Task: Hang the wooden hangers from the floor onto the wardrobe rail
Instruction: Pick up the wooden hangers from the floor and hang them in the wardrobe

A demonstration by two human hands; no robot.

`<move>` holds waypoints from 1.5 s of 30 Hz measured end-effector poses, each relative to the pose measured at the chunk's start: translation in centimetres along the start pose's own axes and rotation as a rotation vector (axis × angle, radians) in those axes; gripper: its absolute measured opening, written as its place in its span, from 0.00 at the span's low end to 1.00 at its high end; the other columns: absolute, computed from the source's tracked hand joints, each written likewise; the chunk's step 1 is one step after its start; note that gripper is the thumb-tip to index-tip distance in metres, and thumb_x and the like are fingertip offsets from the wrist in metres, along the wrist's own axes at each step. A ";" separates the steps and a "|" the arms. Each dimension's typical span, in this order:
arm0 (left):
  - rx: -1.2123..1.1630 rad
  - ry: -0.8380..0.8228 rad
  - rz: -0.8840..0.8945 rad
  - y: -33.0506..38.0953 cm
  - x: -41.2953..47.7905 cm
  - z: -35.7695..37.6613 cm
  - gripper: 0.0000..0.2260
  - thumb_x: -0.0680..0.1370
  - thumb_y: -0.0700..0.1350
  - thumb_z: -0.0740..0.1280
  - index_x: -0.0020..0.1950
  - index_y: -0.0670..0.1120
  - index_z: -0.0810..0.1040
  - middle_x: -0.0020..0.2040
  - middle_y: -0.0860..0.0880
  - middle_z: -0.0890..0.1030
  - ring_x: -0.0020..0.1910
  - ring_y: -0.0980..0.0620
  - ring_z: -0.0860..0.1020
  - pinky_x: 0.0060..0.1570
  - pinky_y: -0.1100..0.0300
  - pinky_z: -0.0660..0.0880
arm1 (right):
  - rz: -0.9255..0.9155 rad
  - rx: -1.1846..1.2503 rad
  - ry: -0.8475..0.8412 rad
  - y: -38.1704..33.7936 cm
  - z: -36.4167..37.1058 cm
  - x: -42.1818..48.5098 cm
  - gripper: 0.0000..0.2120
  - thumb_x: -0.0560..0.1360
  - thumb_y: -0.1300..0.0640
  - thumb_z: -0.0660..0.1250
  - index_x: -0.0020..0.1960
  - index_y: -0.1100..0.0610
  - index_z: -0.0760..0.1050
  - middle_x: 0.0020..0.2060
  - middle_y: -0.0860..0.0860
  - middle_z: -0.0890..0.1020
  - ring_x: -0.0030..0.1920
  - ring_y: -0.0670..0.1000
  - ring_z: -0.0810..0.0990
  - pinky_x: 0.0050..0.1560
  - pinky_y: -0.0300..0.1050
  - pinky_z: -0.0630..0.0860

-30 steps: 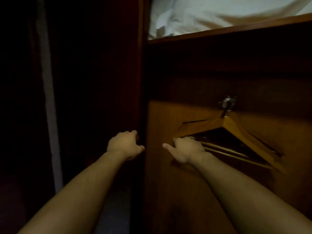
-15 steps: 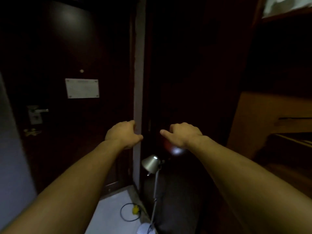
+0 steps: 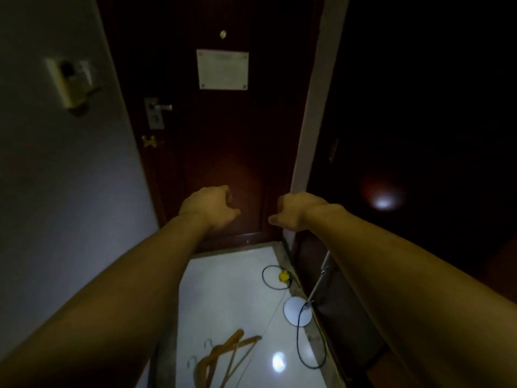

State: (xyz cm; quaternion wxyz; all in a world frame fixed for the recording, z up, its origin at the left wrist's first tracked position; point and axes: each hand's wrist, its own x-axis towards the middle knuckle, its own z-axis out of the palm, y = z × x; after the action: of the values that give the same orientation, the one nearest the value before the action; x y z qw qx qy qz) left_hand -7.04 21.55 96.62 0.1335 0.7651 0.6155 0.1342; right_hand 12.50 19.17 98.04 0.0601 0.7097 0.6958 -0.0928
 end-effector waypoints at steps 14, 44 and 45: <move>-0.032 -0.211 -0.320 -8.7 1.8 11.8 0.17 0.77 0.51 0.69 0.63 0.46 0.76 0.63 0.44 0.79 0.60 0.44 0.77 0.59 0.51 0.75 | -0.221 -0.038 -0.307 -1.6 14.8 13.0 0.26 0.76 0.40 0.65 0.62 0.60 0.77 0.63 0.57 0.78 0.60 0.59 0.78 0.53 0.46 0.73; -0.100 -0.567 -0.504 -16.6 3.9 30.8 0.11 0.75 0.55 0.68 0.54 0.53 0.75 0.49 0.51 0.80 0.47 0.50 0.77 0.50 0.53 0.79 | -0.150 0.006 -0.699 0.6 36.1 18.7 0.19 0.76 0.45 0.64 0.62 0.55 0.74 0.52 0.54 0.79 0.49 0.55 0.78 0.38 0.42 0.69; -0.105 -0.583 -0.512 -17.2 3.8 32.2 0.10 0.75 0.56 0.68 0.53 0.54 0.75 0.49 0.51 0.80 0.46 0.51 0.77 0.48 0.54 0.79 | -0.153 0.002 -0.706 0.8 37.7 19.0 0.20 0.77 0.46 0.64 0.64 0.55 0.73 0.57 0.55 0.79 0.53 0.56 0.78 0.42 0.42 0.70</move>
State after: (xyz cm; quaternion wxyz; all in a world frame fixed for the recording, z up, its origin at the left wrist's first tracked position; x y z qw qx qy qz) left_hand -9.99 27.56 60.55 0.3710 0.5848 0.7151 -0.0950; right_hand 11.76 29.58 57.13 0.2889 0.5800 0.6830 -0.3371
